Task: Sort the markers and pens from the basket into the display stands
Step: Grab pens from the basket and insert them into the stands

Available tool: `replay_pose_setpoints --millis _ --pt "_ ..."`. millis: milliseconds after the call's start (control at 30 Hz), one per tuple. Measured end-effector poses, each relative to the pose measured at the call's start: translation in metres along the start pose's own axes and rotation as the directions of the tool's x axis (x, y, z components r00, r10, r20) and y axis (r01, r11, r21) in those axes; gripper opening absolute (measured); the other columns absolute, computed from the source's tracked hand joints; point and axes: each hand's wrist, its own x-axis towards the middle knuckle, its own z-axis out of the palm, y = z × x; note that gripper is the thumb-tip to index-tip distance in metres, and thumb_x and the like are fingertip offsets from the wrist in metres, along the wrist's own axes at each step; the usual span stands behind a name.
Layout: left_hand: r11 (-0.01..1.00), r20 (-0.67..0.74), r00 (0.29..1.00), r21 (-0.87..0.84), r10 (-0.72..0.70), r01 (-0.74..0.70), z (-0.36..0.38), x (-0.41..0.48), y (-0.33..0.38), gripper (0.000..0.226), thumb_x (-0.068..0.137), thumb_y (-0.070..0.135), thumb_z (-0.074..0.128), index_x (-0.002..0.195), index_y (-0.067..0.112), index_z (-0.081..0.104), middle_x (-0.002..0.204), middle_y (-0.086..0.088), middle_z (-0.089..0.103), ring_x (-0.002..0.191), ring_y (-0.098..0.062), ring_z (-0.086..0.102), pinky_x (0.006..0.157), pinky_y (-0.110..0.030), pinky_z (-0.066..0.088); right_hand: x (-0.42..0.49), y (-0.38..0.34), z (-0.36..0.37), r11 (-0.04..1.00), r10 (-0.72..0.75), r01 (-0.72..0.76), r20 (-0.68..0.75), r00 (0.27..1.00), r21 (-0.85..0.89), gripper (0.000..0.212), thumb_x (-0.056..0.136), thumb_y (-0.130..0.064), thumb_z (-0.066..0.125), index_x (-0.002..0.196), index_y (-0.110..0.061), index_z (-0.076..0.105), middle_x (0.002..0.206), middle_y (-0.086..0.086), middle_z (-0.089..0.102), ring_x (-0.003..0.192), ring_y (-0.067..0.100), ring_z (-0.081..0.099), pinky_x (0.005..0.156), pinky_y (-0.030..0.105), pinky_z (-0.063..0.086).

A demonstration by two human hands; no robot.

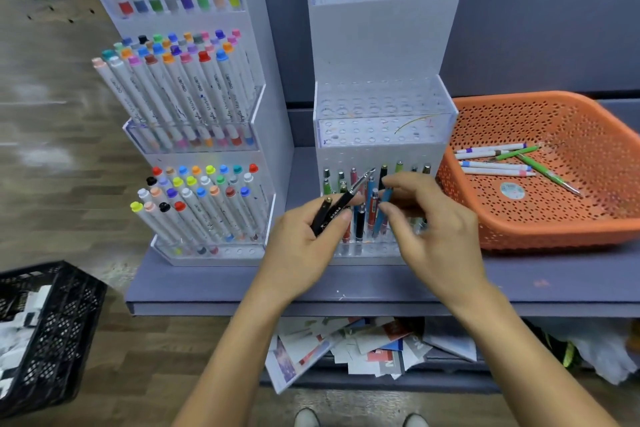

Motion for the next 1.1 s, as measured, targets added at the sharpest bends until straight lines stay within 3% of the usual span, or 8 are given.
replay_pose_setpoints --millis 167,367,500,600,700,800,867,1100 --pt "1.0 -0.052 0.999 -0.028 0.009 -0.01 0.0 0.001 0.0 0.021 0.089 0.026 0.056 0.094 0.042 0.068 0.088 -0.003 0.071 0.081 -0.016 0.064 0.074 -0.016 0.046 -0.007 0.01 0.007 0.999 0.005 0.001 0.149 0.989 -0.044 0.023 0.081 -0.005 0.064 0.104 -0.008 0.065 0.094 0.001 0.068 0.078 0.015 0.064 0.07 0.033 0.053" --pt "0.997 -0.079 0.997 -0.071 0.019 -0.025 0.0 0.0 0.004 0.023 0.09 0.019 0.055 0.104 0.032 0.068 0.094 0.021 0.071 0.089 0.004 0.063 0.078 -0.008 0.043 -0.008 0.006 0.005 0.999 0.049 -0.048 0.096 0.994 -0.004 0.02 0.084 -0.007 0.063 0.104 -0.009 0.067 0.095 0.0 0.068 0.081 0.006 0.061 0.075 0.017 0.05" --pt "0.988 -0.072 0.997 -0.147 0.041 -0.052 0.0 -0.002 0.014 0.018 0.091 0.037 0.052 0.101 0.034 0.066 0.054 0.019 0.051 0.051 0.003 0.045 0.053 -0.011 0.035 0.002 -0.005 -0.005 0.978 0.137 -0.137 0.012 0.99 0.158 0.025 0.088 -0.019 0.058 0.113 -0.014 0.062 0.095 -0.004 0.066 0.087 0.003 0.063 0.077 0.014 0.049" --pt "0.989 0.012 1.0 -0.144 0.026 -0.024 0.003 0.0 0.017 0.03 0.089 0.049 0.045 0.098 0.034 0.068 0.051 0.016 0.039 0.048 -0.003 0.035 0.05 -0.02 0.029 0.014 -0.015 -0.014 0.918 0.229 -0.218 0.004 0.973 0.331 0.032 0.088 -0.026 0.055 0.119 -0.025 0.053 0.1 -0.005 0.068 0.096 0.01 0.067 0.079 0.027 0.055" --pt "0.995 0.099 0.995 -0.099 0.014 -0.004 0.007 0.002 0.024 0.031 0.089 0.051 0.043 0.1 0.035 0.067 0.051 0.014 0.036 0.049 -0.005 0.034 0.051 -0.023 0.028 0.024 -0.022 -0.02 0.864 0.233 -0.228 0.044 0.971 0.45 0.039 0.087 -0.019 0.059 0.123 -0.029 0.05 0.104 -0.002 0.068 0.1 0.012 0.066 0.082 0.021 0.052" --pt "0.985 0.173 0.985 -0.164 -0.018 0.047 0.01 0.003 0.032 0.024 0.093 0.038 0.045 0.102 0.031 0.066 0.052 0.013 0.038 0.047 -0.005 0.033 0.047 -0.017 0.028 0.026 -0.022 -0.023 0.991 -0.01 0.02 -0.071 0.997 0.135 0.042 0.085 0.001 0.062 0.123 -0.015 0.058 0.111 0.007 0.063 0.104 0.02 0.061 0.087 0.025 0.048" --pt "0.959 0.22 0.975 -0.269 -0.03 0.091 0.012 0.003 0.039 0.023 0.093 0.028 0.042 0.094 0.033 0.064 0.054 0.005 0.045 0.041 -0.005 0.033 0.043 -0.014 0.028 0.024 -0.018 -0.024 0.976 -0.204 0.193 -0.112 0.973 -0.104 0.032 0.083 0.007 0.058 0.11 -0.006 0.067 0.111 0.014 0.061 0.104 0.026 0.055 0.091 0.029 0.043" --pt "0.93 0.184 0.973 -0.316 -0.136 0.19 0.014 0.008 0.055 0.029 0.102 0.015 0.032 0.079 0.011 0.05 0.054 0.002 0.059 0.031 -0.009 0.028 0.036 -0.017 0.023 0.017 -0.01 -0.023 0.948 -0.314 0.317 0.083 0.946 -0.03 0.036 0.08 0.01 0.051 0.11 -0.002 0.067 0.112 0.01 0.066 0.111 0.03 0.059 0.094 0.042 0.045"
